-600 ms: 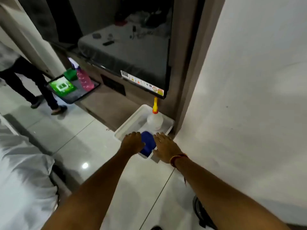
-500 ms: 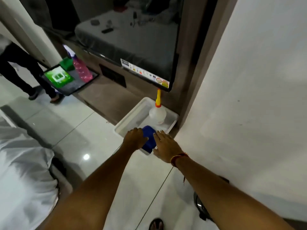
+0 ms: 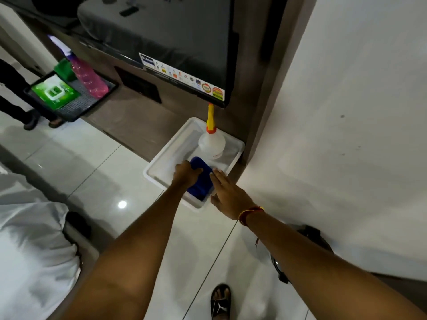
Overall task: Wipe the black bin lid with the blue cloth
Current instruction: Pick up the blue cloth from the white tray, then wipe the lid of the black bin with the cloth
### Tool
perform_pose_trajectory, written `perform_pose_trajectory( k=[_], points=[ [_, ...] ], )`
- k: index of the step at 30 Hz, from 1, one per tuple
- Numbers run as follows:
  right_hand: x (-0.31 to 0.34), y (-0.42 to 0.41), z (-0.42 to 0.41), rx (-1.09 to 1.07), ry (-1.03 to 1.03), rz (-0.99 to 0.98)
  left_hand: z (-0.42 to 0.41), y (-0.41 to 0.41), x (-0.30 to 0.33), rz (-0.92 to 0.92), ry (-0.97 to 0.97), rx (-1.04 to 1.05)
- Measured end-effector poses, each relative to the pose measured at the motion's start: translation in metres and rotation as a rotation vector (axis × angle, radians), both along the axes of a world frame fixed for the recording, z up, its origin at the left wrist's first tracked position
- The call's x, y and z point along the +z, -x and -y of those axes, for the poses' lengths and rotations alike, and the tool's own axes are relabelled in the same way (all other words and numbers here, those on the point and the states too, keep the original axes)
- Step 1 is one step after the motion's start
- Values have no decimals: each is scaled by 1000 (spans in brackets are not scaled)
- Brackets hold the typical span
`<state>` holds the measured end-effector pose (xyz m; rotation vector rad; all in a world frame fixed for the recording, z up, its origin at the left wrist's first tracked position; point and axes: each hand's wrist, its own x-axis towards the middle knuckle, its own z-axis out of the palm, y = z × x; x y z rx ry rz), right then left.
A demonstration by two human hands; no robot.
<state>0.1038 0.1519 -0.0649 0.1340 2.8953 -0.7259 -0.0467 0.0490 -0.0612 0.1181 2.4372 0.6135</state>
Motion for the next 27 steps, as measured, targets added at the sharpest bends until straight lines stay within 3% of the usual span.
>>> perform_pose_trajectory(
  k=[4, 8, 12, 16, 18, 22, 25, 27],
  points=[
    [13, -11, -17, -122, 85, -173, -18, -39, 48, -239, -314, 149],
    [33, -43, -42, -187, 164, -286, -56, -107, 81, -292, -542, 157],
    [22, -103, -76, -468, 328, -264, -106, -174, 68, -62, -683, -28],
    [-6, -189, -113, -853, 695, -232, -149, -234, 18, 170, -731, -175],
    [-50, -248, -131, -975, 651, -182, -173, -269, -39, 224, -676, -243],
    [-179, -367, -154, -1265, 680, -139, -181, -324, -193, 128, -288, -607],
    [-259, -432, -165, -1381, 611, -91, -163, -351, -304, 126, -20, -895],
    [-310, -451, -179, -1381, 566, -56, -158, -366, -369, 109, 74, -979]
  ],
)
